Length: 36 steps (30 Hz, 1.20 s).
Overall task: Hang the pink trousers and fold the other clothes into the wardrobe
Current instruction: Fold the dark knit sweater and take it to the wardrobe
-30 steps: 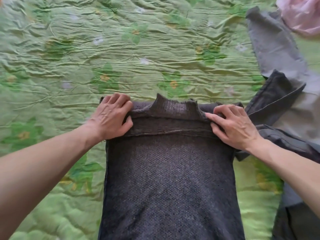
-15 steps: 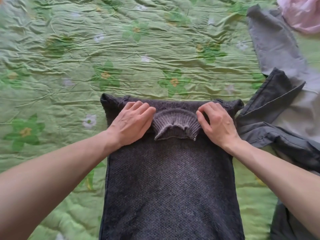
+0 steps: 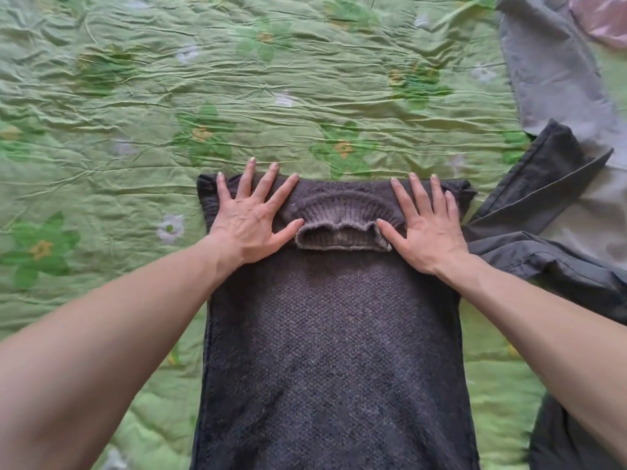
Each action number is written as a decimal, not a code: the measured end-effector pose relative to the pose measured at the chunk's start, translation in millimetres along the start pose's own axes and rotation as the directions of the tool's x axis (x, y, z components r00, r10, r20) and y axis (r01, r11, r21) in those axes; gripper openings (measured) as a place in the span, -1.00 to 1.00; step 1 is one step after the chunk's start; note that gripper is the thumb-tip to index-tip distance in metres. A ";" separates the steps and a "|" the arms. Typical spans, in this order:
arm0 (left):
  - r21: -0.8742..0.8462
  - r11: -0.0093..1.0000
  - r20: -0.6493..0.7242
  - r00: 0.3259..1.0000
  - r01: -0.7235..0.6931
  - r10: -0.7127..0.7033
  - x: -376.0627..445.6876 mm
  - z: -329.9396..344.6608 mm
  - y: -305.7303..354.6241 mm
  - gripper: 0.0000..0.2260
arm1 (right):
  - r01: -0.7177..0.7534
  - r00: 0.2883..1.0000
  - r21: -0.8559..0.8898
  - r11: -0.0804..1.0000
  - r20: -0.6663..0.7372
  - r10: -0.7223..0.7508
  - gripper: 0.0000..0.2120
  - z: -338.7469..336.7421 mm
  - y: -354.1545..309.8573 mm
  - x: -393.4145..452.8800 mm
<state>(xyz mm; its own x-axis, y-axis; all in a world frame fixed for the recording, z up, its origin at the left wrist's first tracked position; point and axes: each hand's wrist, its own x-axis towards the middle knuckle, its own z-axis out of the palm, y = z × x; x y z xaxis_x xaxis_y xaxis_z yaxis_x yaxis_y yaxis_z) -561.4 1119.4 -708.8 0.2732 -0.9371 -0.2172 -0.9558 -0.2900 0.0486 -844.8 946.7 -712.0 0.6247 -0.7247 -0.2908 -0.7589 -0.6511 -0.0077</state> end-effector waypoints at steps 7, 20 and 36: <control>0.005 0.981 -0.201 0.960 -0.196 0.193 -23.5 -9.5 24.3 -0.37 | 0.174 0.967 0.032 0.984 -0.195 -0.164 -0.28 -13.9 -10.3 -17.9; -0.052 0.963 -0.055 0.964 -0.263 0.260 -141.8 39.5 108.6 -0.39 | 0.235 0.961 0.032 0.972 -0.158 -0.227 -0.38 50.7 -57.7 -177.1; -0.035 0.934 0.031 0.933 -0.357 0.358 -430.1 104.4 136.6 -0.35 | 0.315 0.940 -0.026 0.949 -0.133 -0.316 -0.38 133.5 -24.3 -431.2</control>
<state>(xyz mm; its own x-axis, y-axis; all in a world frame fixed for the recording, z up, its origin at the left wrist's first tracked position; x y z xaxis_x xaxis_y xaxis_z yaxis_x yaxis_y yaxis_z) -820.8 1503.1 -710.5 -0.0903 -0.9724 -0.2153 -0.9860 0.0568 0.1569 -1120.3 1305.1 -714.1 0.8509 -0.5053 -0.1439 -0.5185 -0.8518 -0.0745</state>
